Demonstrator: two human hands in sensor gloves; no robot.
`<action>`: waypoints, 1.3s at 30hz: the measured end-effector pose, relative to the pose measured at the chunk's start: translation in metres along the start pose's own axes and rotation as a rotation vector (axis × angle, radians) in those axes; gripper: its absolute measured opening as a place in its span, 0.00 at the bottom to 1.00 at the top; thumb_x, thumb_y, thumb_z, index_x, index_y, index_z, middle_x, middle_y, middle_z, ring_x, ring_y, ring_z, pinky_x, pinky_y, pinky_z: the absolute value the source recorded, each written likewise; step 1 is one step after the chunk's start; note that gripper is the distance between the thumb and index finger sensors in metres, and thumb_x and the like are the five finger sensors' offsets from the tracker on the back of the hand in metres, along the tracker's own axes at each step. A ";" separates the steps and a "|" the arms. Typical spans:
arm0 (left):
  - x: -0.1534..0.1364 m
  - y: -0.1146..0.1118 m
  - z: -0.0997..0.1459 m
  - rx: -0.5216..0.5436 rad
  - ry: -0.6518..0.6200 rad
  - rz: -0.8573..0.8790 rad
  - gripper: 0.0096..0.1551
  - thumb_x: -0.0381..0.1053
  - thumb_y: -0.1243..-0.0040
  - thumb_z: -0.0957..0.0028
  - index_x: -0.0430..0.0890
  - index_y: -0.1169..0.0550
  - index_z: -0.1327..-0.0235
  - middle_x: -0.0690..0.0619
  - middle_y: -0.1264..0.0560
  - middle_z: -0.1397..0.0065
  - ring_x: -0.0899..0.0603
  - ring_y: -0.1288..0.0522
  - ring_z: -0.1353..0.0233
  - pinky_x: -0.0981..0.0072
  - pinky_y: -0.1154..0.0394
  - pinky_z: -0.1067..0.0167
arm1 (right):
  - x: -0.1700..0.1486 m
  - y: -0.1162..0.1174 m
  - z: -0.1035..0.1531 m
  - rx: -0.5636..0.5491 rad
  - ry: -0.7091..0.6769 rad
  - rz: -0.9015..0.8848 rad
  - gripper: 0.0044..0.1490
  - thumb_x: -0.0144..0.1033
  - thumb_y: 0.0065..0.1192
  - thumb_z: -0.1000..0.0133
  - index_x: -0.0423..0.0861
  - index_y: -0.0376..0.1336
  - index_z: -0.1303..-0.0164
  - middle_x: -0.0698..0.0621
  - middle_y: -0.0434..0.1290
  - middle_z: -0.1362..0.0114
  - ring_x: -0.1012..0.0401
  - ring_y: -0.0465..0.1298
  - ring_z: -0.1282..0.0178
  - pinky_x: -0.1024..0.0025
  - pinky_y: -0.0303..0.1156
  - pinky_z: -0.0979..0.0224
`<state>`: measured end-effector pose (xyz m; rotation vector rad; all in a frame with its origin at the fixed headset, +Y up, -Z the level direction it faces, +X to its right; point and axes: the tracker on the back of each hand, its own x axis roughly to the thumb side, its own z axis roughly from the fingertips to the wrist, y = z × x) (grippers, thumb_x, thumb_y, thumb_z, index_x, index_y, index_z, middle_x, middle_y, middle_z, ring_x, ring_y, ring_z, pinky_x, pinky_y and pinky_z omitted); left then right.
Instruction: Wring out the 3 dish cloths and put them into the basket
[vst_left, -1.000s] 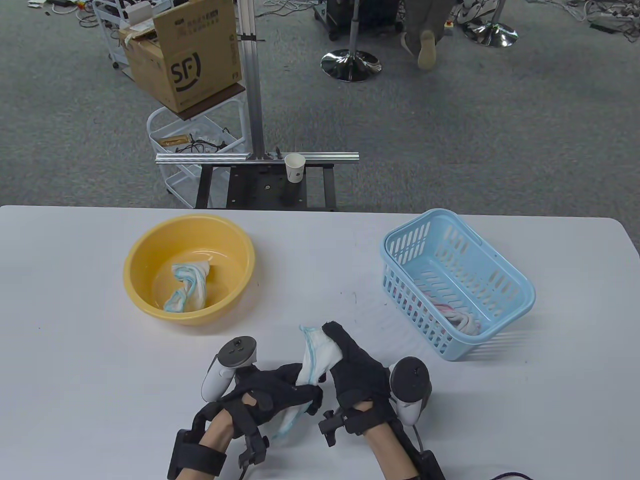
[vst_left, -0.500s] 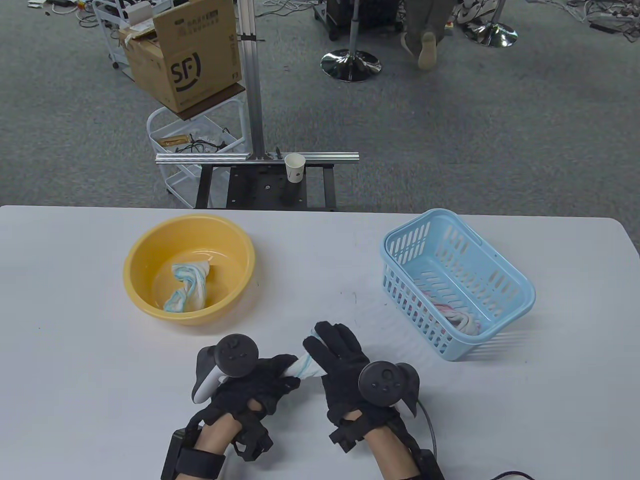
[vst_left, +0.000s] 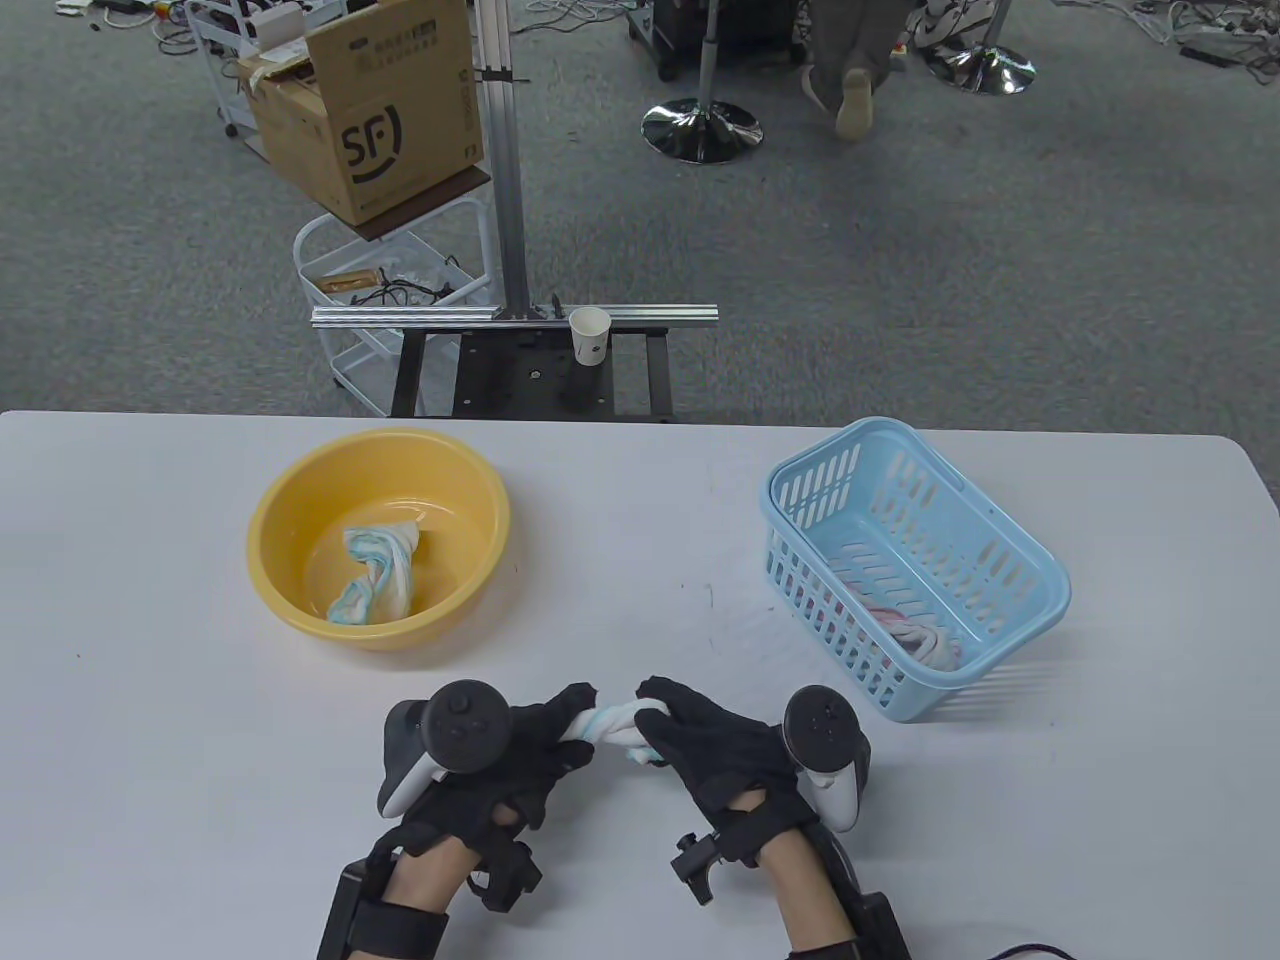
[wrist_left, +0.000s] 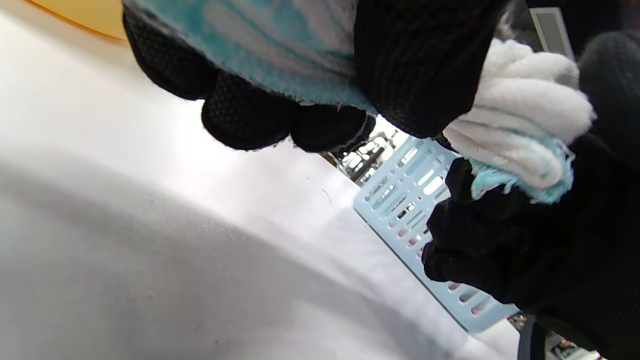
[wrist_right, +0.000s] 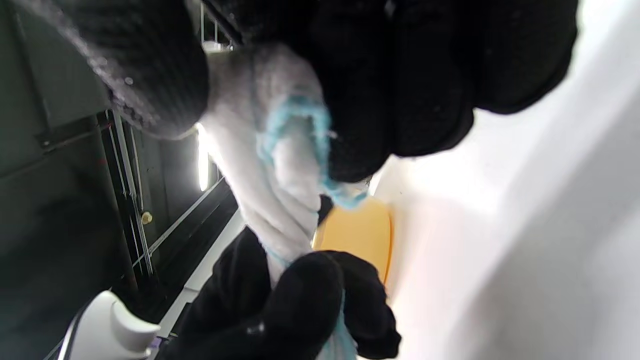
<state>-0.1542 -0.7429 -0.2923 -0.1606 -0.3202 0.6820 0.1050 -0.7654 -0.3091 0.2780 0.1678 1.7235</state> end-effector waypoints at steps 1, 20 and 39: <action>0.002 -0.001 0.000 0.004 -0.008 -0.011 0.45 0.53 0.27 0.56 0.62 0.34 0.23 0.56 0.16 0.45 0.43 0.16 0.47 0.43 0.26 0.37 | -0.001 0.000 0.000 -0.006 0.007 -0.014 0.46 0.61 0.68 0.47 0.37 0.66 0.33 0.43 0.84 0.53 0.46 0.83 0.51 0.41 0.75 0.42; -0.010 0.009 0.001 0.096 0.032 0.317 0.34 0.63 0.30 0.53 0.42 0.17 0.41 0.58 0.13 0.71 0.49 0.16 0.74 0.50 0.18 0.60 | -0.006 -0.001 0.001 -0.070 0.048 -0.302 0.41 0.54 0.64 0.42 0.35 0.63 0.32 0.46 0.85 0.56 0.48 0.84 0.54 0.43 0.76 0.44; -0.023 -0.023 -0.004 -0.446 0.068 1.236 0.36 0.68 0.34 0.48 0.38 0.14 0.49 0.59 0.13 0.77 0.51 0.17 0.81 0.53 0.17 0.68 | 0.051 0.042 0.020 -0.098 -0.589 1.152 0.64 0.54 0.67 0.44 0.65 0.21 0.28 0.46 0.26 0.16 0.37 0.41 0.16 0.32 0.49 0.22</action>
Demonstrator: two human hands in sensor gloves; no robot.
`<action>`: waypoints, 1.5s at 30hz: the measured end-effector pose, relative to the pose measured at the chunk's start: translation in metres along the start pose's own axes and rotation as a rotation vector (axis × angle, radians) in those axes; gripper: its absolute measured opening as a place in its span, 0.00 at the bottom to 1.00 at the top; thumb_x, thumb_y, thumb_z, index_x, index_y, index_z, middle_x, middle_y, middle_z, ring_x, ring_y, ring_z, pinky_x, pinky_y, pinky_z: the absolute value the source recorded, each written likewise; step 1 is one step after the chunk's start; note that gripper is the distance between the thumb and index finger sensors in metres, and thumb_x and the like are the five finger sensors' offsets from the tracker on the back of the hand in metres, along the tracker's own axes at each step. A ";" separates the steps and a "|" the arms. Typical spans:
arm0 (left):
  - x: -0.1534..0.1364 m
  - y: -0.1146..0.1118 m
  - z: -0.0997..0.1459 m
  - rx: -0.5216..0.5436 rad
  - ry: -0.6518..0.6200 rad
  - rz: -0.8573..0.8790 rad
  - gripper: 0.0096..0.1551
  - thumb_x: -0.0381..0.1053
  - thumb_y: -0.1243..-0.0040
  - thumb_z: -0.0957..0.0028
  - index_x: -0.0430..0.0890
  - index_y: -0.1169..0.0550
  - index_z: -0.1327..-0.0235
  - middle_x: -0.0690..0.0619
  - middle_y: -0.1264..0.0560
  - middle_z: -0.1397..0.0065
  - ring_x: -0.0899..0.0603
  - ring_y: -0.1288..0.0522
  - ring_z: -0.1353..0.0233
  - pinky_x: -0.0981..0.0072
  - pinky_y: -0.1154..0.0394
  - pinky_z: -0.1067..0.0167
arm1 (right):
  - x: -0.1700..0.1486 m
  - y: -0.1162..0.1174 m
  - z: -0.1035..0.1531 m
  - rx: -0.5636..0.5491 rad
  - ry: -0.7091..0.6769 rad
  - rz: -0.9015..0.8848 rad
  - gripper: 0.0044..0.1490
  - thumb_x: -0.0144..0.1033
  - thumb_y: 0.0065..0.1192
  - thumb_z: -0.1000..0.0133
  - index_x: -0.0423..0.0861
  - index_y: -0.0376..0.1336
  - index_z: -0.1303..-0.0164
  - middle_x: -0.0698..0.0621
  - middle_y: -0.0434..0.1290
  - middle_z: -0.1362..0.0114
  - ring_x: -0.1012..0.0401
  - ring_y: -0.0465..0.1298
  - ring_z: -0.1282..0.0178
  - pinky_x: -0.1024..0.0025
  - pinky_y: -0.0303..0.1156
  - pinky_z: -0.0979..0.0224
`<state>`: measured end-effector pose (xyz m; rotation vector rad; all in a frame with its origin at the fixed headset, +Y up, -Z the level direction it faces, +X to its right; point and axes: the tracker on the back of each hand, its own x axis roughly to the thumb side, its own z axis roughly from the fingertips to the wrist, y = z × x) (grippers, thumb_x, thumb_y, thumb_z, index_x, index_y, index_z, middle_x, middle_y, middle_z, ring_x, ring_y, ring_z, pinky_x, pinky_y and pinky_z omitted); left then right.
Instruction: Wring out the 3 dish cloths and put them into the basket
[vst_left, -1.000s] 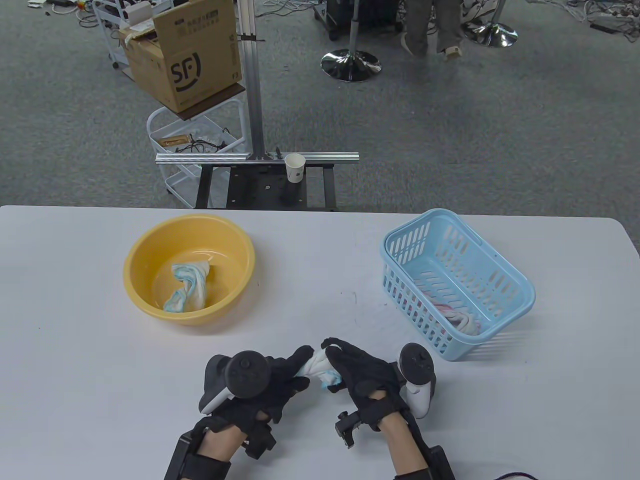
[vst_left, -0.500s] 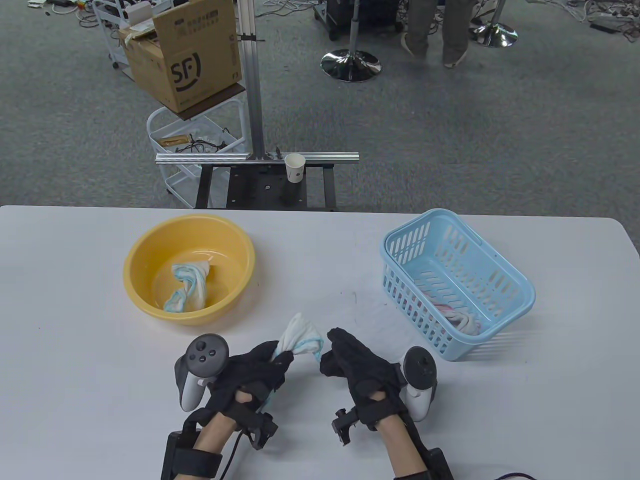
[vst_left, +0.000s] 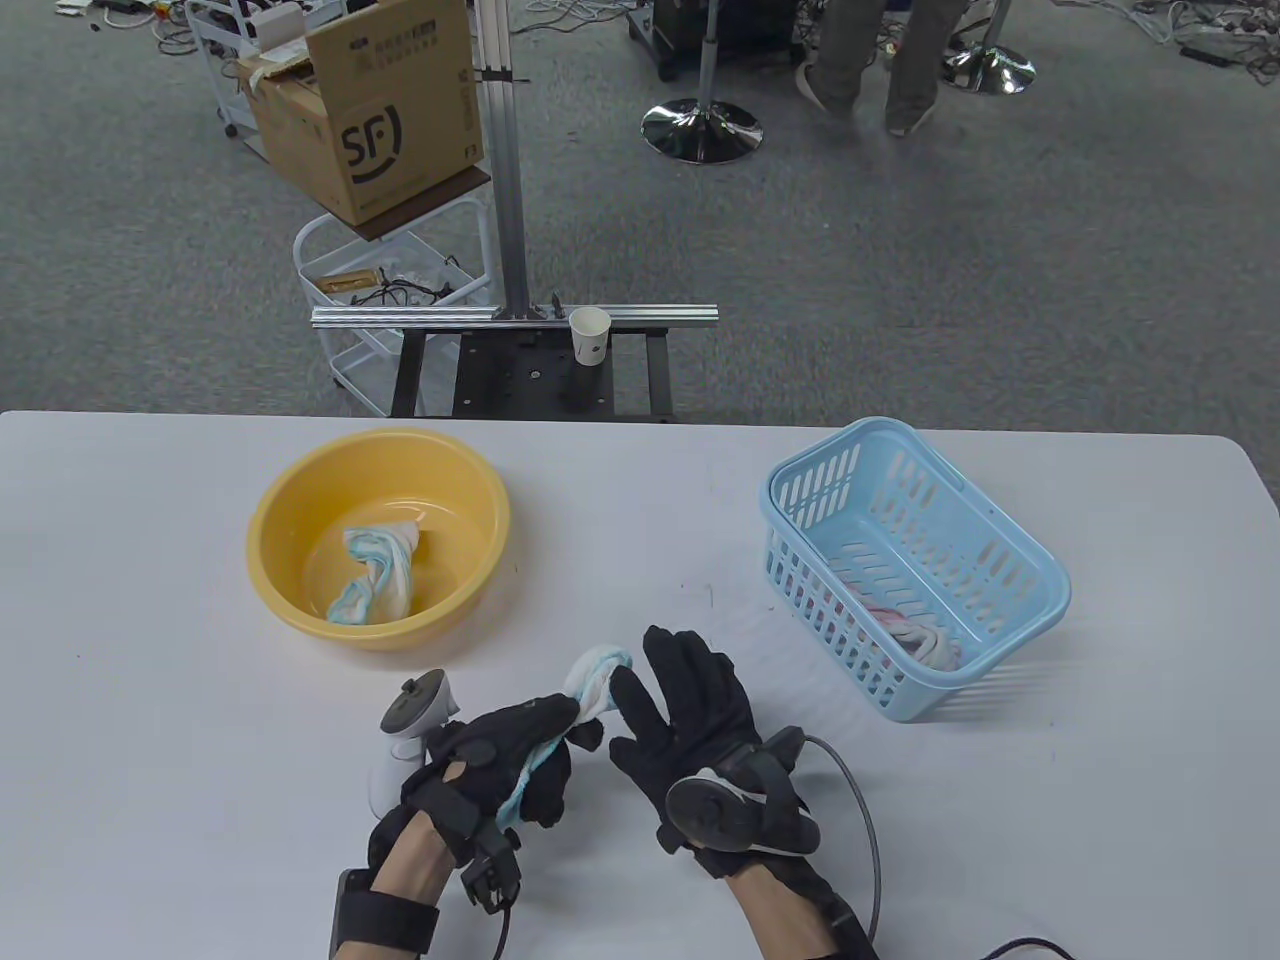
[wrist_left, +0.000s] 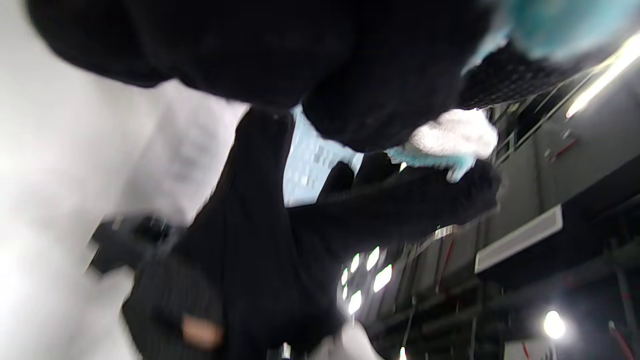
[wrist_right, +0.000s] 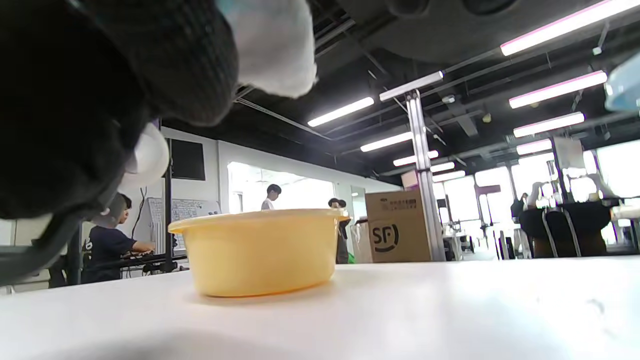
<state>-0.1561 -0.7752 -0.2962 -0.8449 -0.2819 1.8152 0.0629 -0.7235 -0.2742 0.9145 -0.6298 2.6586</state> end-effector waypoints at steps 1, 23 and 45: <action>-0.001 -0.007 -0.003 -0.085 0.017 0.004 0.36 0.68 0.34 0.47 0.38 0.14 0.49 0.59 0.13 0.77 0.51 0.17 0.81 0.53 0.17 0.68 | 0.000 -0.003 0.000 -0.036 -0.014 0.004 0.64 0.54 0.68 0.44 0.65 0.21 0.28 0.46 0.26 0.17 0.37 0.41 0.16 0.32 0.48 0.22; 0.026 -0.019 0.002 0.131 0.010 -0.781 0.37 0.58 0.25 0.58 0.41 0.18 0.38 0.53 0.12 0.63 0.45 0.17 0.71 0.46 0.21 0.56 | -0.002 -0.010 -0.003 -0.085 -0.024 0.033 0.35 0.51 0.76 0.48 0.46 0.67 0.35 0.44 0.76 0.33 0.42 0.77 0.33 0.39 0.69 0.31; 0.041 -0.045 0.011 0.609 -0.094 -1.776 0.36 0.56 0.23 0.65 0.48 0.15 0.40 0.55 0.10 0.59 0.45 0.14 0.68 0.47 0.19 0.54 | 0.007 0.008 -0.012 0.236 0.294 -0.248 0.37 0.53 0.80 0.50 0.36 0.73 0.44 0.45 0.86 0.57 0.50 0.87 0.60 0.46 0.79 0.49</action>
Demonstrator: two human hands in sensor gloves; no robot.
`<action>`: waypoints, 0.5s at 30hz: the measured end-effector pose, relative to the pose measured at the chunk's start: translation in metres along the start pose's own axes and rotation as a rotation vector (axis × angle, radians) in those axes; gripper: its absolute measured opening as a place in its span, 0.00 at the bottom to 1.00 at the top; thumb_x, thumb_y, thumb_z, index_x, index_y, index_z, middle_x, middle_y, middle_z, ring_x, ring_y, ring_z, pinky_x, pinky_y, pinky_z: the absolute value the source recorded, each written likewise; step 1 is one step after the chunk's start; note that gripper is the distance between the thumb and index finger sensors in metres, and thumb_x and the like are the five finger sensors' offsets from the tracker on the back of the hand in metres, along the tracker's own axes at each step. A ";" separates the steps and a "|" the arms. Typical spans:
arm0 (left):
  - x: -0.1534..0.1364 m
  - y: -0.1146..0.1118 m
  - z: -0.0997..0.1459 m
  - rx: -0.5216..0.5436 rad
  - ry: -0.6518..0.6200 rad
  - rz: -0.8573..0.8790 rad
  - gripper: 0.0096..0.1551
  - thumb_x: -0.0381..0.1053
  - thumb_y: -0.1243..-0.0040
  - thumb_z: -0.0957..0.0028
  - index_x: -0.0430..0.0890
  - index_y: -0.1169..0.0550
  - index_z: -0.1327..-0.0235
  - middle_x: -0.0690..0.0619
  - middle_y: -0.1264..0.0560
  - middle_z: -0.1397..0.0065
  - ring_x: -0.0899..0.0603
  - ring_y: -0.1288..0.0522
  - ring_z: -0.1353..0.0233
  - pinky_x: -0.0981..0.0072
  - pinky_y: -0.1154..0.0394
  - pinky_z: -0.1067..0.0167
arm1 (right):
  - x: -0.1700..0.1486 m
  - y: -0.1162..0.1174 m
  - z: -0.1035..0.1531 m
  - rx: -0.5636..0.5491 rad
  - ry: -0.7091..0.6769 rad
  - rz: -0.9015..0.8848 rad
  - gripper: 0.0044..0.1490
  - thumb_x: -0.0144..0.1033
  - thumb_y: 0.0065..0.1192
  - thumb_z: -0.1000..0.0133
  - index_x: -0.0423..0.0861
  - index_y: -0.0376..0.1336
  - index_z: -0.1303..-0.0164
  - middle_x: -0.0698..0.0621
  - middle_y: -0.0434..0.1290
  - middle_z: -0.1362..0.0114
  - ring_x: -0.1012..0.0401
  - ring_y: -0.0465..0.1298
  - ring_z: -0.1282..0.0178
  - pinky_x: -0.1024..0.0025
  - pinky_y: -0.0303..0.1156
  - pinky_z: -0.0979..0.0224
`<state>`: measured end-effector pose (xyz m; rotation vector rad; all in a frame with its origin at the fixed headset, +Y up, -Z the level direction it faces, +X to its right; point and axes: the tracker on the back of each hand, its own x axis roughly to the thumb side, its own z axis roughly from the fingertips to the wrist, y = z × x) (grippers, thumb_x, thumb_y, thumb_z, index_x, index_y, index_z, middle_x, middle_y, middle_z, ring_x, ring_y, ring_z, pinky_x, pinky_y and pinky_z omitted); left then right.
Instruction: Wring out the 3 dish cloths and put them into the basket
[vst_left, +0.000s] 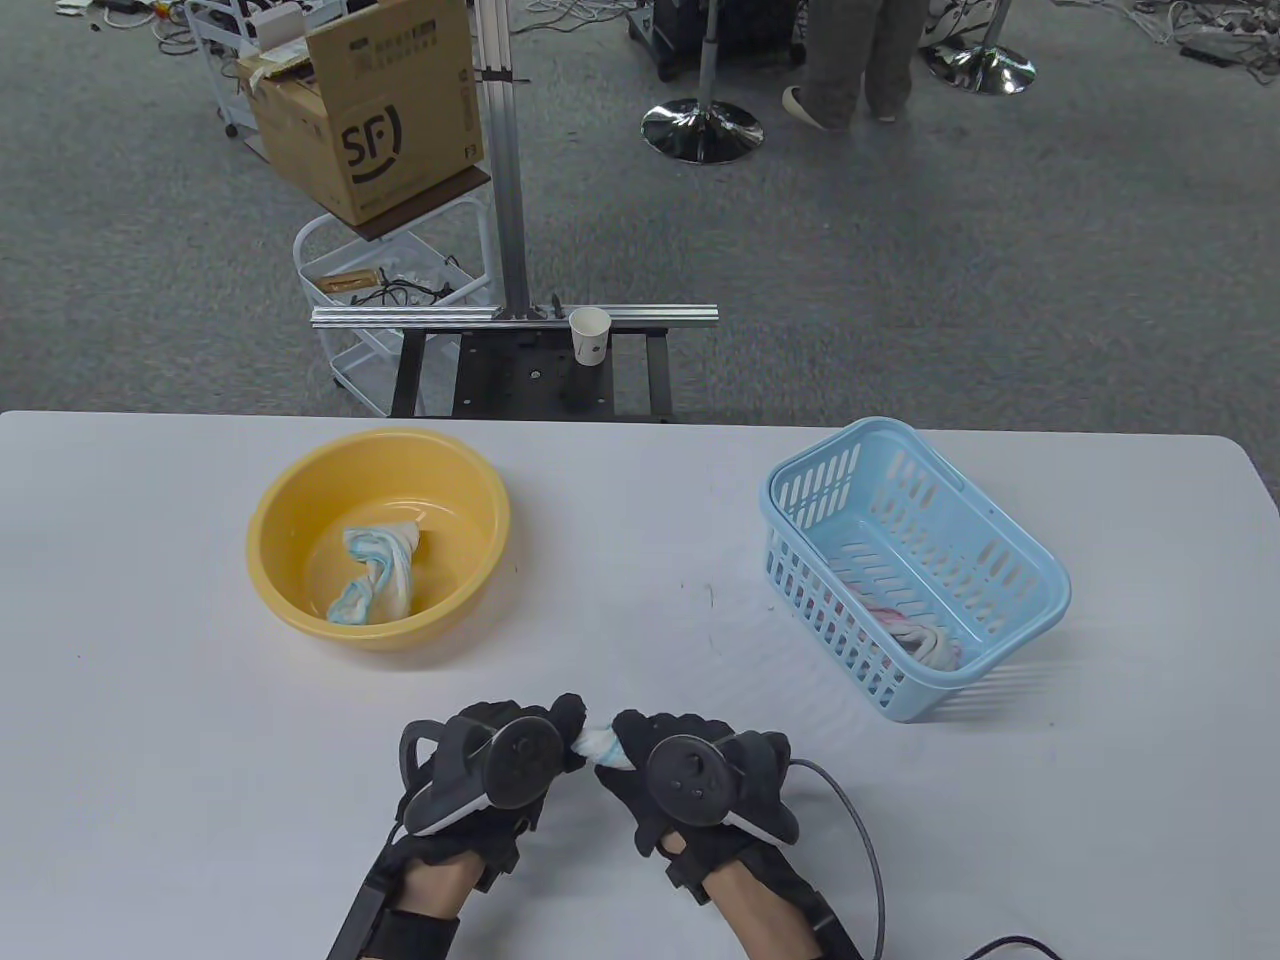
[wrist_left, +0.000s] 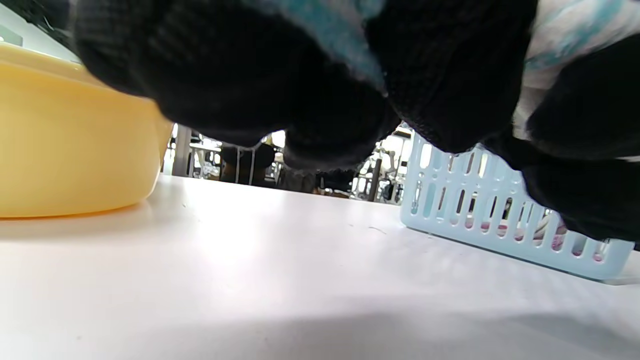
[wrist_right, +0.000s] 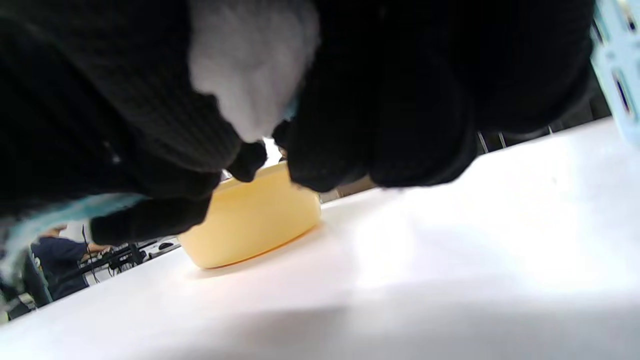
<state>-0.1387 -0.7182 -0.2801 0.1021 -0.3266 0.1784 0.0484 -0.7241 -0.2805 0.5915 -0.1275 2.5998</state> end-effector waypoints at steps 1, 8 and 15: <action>0.000 0.000 0.000 0.008 -0.002 -0.004 0.36 0.56 0.23 0.65 0.48 0.15 0.40 0.55 0.10 0.59 0.45 0.14 0.68 0.47 0.19 0.54 | -0.002 0.001 0.000 0.015 0.021 -0.039 0.37 0.53 0.80 0.50 0.35 0.73 0.45 0.45 0.86 0.58 0.50 0.87 0.60 0.46 0.79 0.50; 0.002 0.005 0.003 0.097 -0.038 -0.005 0.32 0.56 0.23 0.66 0.47 0.13 0.46 0.56 0.09 0.60 0.45 0.13 0.69 0.48 0.18 0.55 | -0.027 0.013 -0.001 0.166 0.193 -0.531 0.37 0.52 0.79 0.49 0.34 0.73 0.45 0.46 0.86 0.60 0.51 0.87 0.62 0.47 0.80 0.51; 0.006 0.006 0.004 0.139 -0.068 -0.025 0.30 0.57 0.23 0.66 0.48 0.11 0.49 0.57 0.09 0.60 0.46 0.13 0.69 0.49 0.18 0.55 | -0.041 0.024 -0.001 0.284 0.258 -0.767 0.37 0.52 0.79 0.49 0.33 0.73 0.46 0.46 0.86 0.61 0.52 0.87 0.63 0.48 0.80 0.53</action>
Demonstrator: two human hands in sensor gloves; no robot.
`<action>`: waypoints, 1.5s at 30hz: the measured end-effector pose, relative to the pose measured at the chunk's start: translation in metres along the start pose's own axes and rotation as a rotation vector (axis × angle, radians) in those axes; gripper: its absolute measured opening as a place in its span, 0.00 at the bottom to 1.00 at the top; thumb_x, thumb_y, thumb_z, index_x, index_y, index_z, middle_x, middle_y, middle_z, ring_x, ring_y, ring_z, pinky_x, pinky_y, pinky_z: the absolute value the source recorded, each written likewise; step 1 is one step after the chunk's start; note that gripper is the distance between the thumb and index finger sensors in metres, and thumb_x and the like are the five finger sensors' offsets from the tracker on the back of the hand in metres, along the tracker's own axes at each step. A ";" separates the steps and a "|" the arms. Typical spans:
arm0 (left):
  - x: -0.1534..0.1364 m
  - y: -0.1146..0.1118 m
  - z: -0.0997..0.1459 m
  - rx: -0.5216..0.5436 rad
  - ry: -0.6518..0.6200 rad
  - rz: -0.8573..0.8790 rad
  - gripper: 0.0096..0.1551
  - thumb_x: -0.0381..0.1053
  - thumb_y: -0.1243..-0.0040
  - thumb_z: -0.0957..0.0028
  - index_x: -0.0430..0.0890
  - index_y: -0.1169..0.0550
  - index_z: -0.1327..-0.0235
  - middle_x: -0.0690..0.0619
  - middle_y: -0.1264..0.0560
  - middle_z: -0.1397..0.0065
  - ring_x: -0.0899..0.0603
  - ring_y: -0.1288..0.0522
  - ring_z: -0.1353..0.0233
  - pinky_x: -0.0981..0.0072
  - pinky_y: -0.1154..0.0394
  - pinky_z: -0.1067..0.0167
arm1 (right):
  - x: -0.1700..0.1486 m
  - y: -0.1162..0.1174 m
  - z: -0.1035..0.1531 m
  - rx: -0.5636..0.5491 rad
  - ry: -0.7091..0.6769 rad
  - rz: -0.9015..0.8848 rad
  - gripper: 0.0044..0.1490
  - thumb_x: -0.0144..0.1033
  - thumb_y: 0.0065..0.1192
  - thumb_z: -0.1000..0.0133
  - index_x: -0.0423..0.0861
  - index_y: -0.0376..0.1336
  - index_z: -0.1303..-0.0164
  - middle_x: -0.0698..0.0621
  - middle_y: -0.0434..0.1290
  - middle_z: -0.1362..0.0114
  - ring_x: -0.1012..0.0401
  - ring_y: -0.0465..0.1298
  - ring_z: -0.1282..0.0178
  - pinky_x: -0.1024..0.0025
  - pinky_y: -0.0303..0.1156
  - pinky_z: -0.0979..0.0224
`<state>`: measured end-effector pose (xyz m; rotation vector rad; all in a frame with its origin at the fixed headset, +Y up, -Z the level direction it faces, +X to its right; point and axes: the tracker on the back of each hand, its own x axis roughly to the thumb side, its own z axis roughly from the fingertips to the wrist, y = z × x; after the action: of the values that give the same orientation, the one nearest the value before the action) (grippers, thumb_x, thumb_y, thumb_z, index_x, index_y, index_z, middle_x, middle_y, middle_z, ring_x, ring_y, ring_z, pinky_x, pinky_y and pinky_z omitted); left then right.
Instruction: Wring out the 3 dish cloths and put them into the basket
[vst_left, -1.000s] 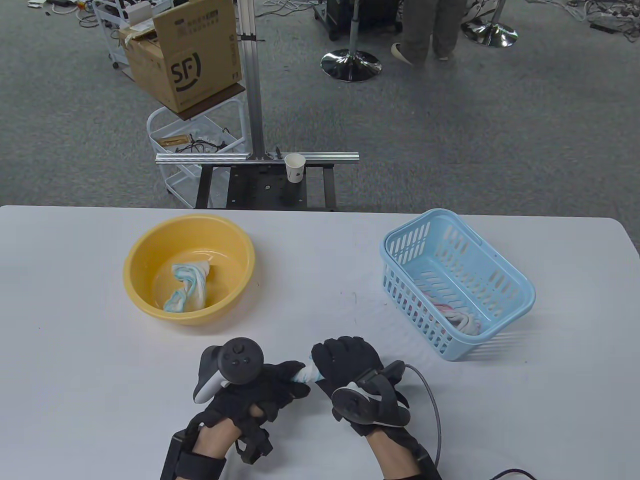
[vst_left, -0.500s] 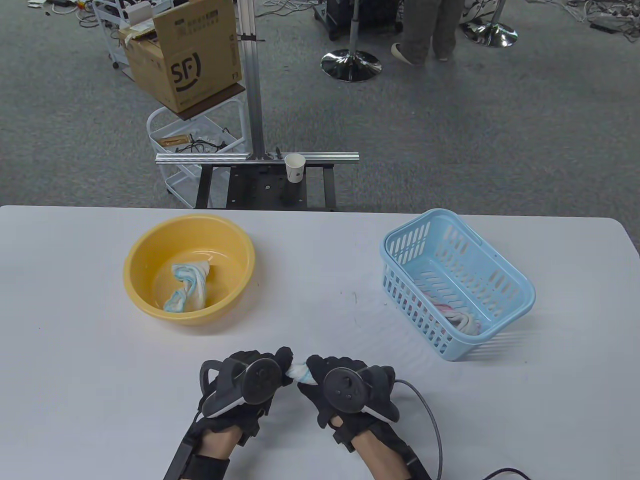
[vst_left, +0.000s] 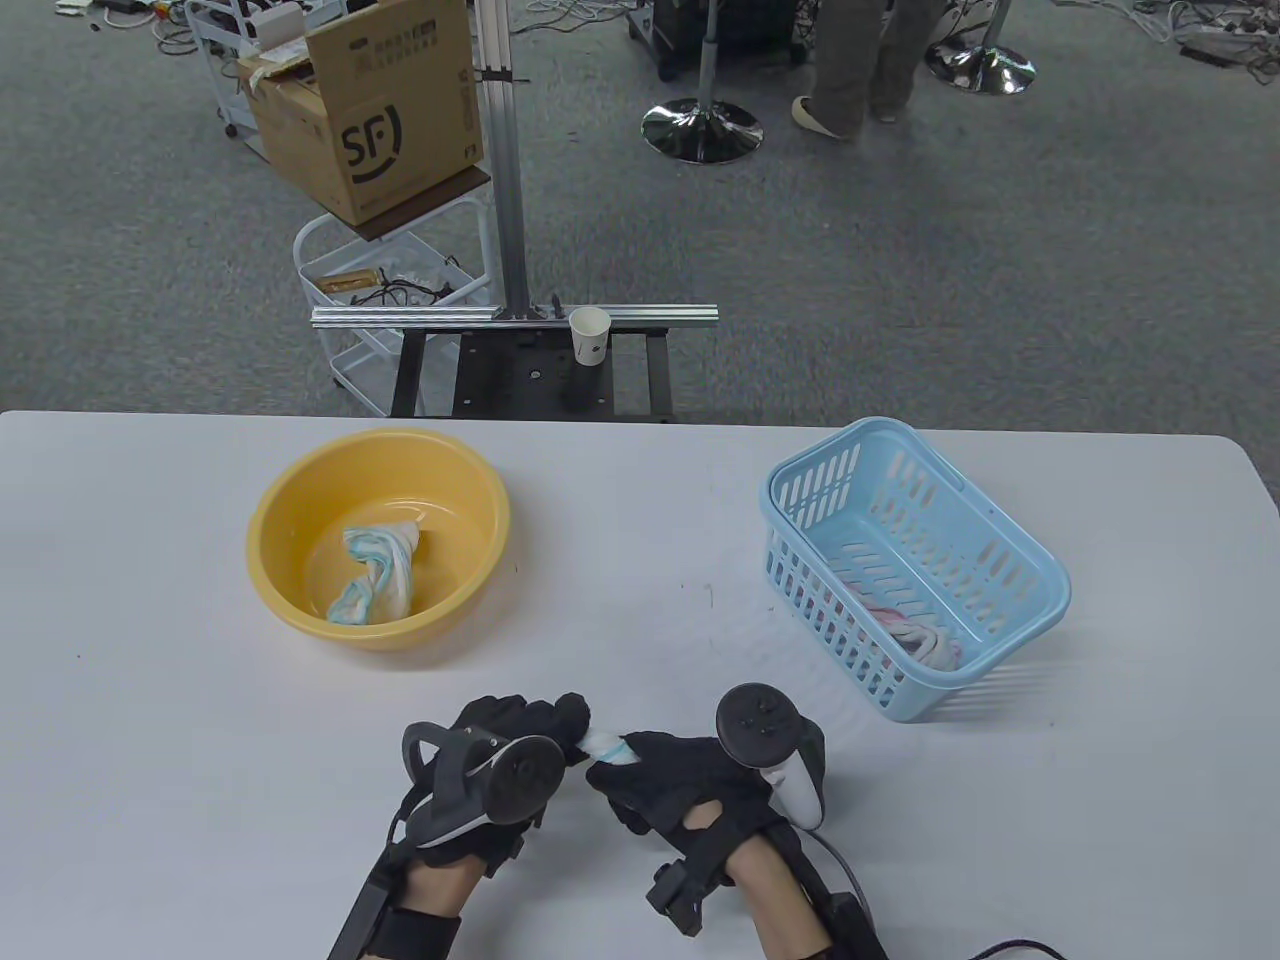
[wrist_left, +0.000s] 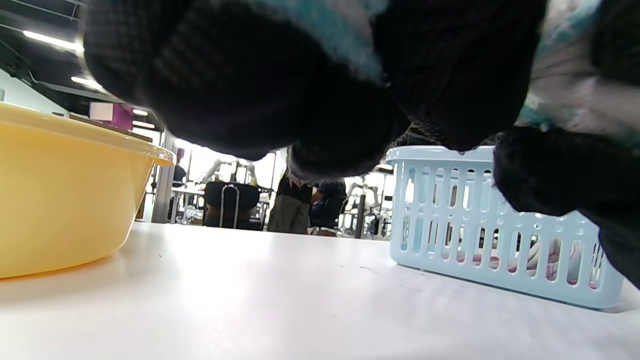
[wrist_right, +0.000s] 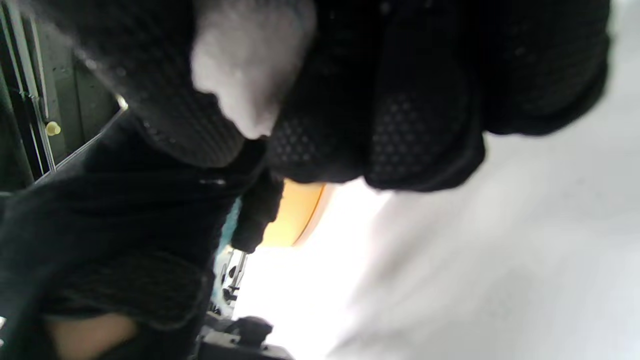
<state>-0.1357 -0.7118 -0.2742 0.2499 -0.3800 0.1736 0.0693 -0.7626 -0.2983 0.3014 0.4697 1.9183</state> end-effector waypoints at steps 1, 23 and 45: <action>0.000 0.001 0.000 0.004 -0.004 0.001 0.30 0.57 0.23 0.66 0.48 0.11 0.49 0.57 0.09 0.60 0.46 0.13 0.69 0.49 0.18 0.55 | -0.001 0.000 -0.001 0.014 0.007 -0.026 0.37 0.52 0.79 0.49 0.33 0.74 0.46 0.46 0.86 0.61 0.52 0.87 0.64 0.48 0.80 0.53; 0.005 0.006 0.005 0.073 -0.049 0.021 0.31 0.57 0.24 0.66 0.51 0.12 0.46 0.57 0.09 0.58 0.46 0.12 0.66 0.49 0.17 0.52 | -0.026 0.009 -0.008 0.270 0.086 -0.440 0.37 0.53 0.77 0.48 0.33 0.74 0.46 0.49 0.86 0.63 0.53 0.88 0.65 0.50 0.81 0.54; -0.015 0.008 0.009 0.046 0.071 0.140 0.40 0.62 0.27 0.56 0.50 0.25 0.30 0.58 0.17 0.41 0.44 0.15 0.48 0.46 0.23 0.39 | -0.023 -0.037 0.004 -0.053 -0.022 -0.344 0.40 0.56 0.75 0.47 0.38 0.70 0.38 0.47 0.84 0.53 0.50 0.86 0.53 0.47 0.78 0.45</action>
<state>-0.1545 -0.7084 -0.2698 0.2614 -0.3231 0.3283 0.1106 -0.7702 -0.3113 0.1925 0.4256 1.5883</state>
